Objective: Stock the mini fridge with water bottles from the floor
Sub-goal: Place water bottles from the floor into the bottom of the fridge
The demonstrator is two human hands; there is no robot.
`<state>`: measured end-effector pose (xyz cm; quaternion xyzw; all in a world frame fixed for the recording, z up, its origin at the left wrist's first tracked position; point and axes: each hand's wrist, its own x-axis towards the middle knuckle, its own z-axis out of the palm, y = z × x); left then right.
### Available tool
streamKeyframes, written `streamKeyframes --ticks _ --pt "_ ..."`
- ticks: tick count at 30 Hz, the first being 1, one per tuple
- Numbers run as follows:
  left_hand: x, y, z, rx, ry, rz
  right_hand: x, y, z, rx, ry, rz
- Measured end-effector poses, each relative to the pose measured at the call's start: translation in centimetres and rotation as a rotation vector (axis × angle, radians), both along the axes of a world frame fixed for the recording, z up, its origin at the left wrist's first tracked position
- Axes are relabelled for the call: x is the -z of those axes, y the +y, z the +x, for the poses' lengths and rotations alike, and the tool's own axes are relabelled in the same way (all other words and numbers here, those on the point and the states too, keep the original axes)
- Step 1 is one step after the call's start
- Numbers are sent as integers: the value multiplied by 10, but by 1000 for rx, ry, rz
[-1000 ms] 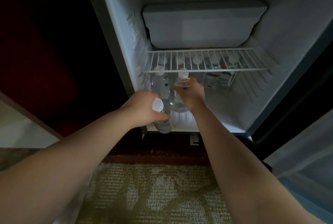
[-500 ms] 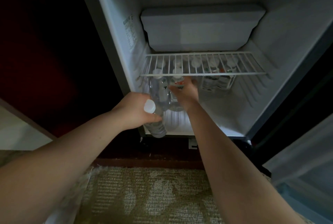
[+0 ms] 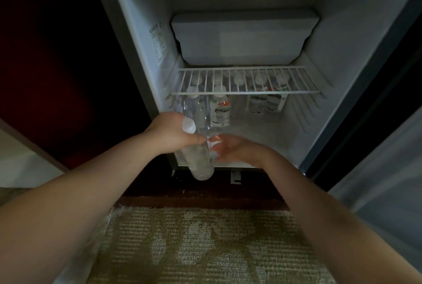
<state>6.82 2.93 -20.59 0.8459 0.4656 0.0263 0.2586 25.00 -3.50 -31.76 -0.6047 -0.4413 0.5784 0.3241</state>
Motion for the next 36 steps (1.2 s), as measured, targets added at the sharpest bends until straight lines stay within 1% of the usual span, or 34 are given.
streamKeyframes --ticks 1,2,3,4,7,10,12,16,18,20,22,26,28,32,36 --pt "-2 0 3 -6 1 13 1 -3 -9 -132 -53 -36" --pt "-3 -1 6 -30 -2 19 3 -5 -18 -194 -86 -51" --pt "-3 -2 9 -58 -4 28 6 -6 -27 -196 -98 -26" --pt "-3 -5 13 -81 4 44 9 -8 -36 -148 -95 22" --pt "0 -13 20 -75 66 96 16 -13 -52 83 -178 182" --pt "7 -18 23 -71 -49 21 28 -17 -49 297 -312 276" --pt "15 -19 23 -50 -95 -55 35 -20 -41 465 -352 287" --pt "49 -15 21 -31 -17 -226 47 -20 -12 797 -400 253" --pt "71 -17 21 -47 34 -311 53 -17 7 904 -426 185" --pt "90 -20 23 -58 81 -368 54 -12 22 918 -479 100" --pt "109 -19 28 -15 118 -361 53 -3 34 917 -541 51" --pt "127 -15 39 101 302 -240 57 18 43 877 -535 125" --pt "132 -14 40 155 367 -209 59 29 44 807 -543 135" --pt "141 -12 37 206 408 -254 52 45 48 708 -630 73" --pt "143 -13 37 216 411 -254 58 45 50 746 -666 48"
